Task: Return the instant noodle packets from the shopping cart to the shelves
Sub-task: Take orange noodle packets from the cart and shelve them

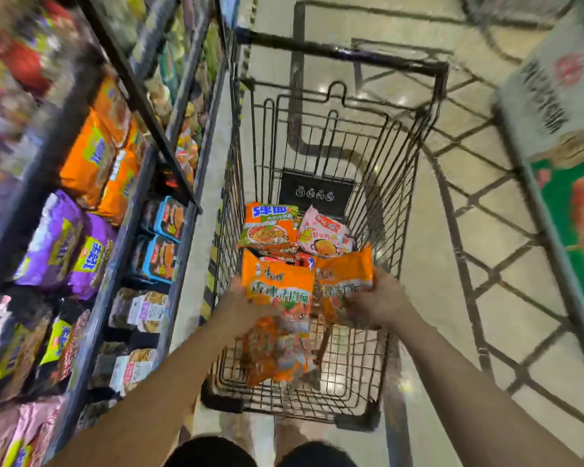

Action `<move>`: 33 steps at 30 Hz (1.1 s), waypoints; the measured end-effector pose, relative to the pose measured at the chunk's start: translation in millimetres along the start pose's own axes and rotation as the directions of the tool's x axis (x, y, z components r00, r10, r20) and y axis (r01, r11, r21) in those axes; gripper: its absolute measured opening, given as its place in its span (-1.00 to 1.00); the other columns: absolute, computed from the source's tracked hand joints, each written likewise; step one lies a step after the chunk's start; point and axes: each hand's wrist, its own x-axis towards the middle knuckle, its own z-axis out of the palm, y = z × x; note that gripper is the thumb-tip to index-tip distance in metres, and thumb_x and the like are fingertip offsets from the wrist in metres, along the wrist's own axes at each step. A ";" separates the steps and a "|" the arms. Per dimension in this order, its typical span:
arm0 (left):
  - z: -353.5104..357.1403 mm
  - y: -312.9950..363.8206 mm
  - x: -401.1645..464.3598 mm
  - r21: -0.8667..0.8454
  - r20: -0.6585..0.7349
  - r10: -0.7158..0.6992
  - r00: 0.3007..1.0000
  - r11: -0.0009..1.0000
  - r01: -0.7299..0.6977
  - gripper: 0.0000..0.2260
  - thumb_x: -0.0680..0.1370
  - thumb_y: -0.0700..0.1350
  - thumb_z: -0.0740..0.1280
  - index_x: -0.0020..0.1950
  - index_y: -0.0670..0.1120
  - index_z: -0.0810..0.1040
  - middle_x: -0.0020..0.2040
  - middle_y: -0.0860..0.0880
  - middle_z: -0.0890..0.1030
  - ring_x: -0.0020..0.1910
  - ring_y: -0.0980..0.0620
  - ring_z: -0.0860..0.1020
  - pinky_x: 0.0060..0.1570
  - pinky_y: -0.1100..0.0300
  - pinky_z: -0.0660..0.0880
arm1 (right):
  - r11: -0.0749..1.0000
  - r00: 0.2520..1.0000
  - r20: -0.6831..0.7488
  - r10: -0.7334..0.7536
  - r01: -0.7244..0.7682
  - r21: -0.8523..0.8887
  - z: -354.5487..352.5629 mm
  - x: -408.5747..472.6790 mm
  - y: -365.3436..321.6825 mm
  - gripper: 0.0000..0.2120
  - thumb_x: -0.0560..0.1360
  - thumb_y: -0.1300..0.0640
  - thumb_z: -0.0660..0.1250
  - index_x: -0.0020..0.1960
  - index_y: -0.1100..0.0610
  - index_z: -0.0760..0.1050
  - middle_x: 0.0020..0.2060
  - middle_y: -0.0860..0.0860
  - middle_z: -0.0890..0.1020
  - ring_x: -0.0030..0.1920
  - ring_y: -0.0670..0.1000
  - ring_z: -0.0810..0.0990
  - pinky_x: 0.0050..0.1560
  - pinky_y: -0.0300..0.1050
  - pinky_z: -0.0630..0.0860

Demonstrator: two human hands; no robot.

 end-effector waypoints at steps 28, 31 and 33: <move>-196.1 218.8 -305.8 0.079 -0.601 0.580 0.550 0.728 -0.681 -0.23 0.20 0.09 0.72 0.28 0.05 0.40 0.14 0.03 0.65 0.07 0.11 0.66 0.10 0.07 0.61 | 0.592 0.610 -0.100 -0.786 0.790 0.162 -169.7 -239.2 -265.9 -0.60 0.43 0.04 0.59 0.19 -0.11 0.53 0.00 -0.12 0.74 -0.02 -0.08 0.73 0.10 0.12 0.67; -186.0 209.7 -347.2 0.073 -0.701 0.513 0.495 0.742 -0.666 -0.29 0.28 -0.06 0.71 0.28 0.00 0.39 0.08 0.06 0.65 -0.04 0.21 0.67 -0.01 0.21 0.63 | 0.521 0.536 -0.033 -0.844 0.832 0.191 -169.6 -253.9 -273.9 -0.64 0.43 0.08 0.59 0.15 -0.13 0.55 -0.03 -0.15 0.74 -0.07 -0.15 0.73 0.05 0.02 0.68; -177.9 196.8 -375.2 0.083 -0.762 0.476 0.440 0.745 -0.662 -0.36 0.34 -0.19 0.66 0.27 0.00 0.38 0.04 0.09 0.65 -0.14 0.32 0.65 -0.18 0.38 0.57 | 0.473 0.475 0.042 -0.879 0.858 0.199 -164.7 -267.4 -280.6 -0.65 0.43 0.08 0.59 0.14 -0.12 0.55 -0.01 -0.12 0.75 -0.06 -0.12 0.73 0.05 0.06 0.68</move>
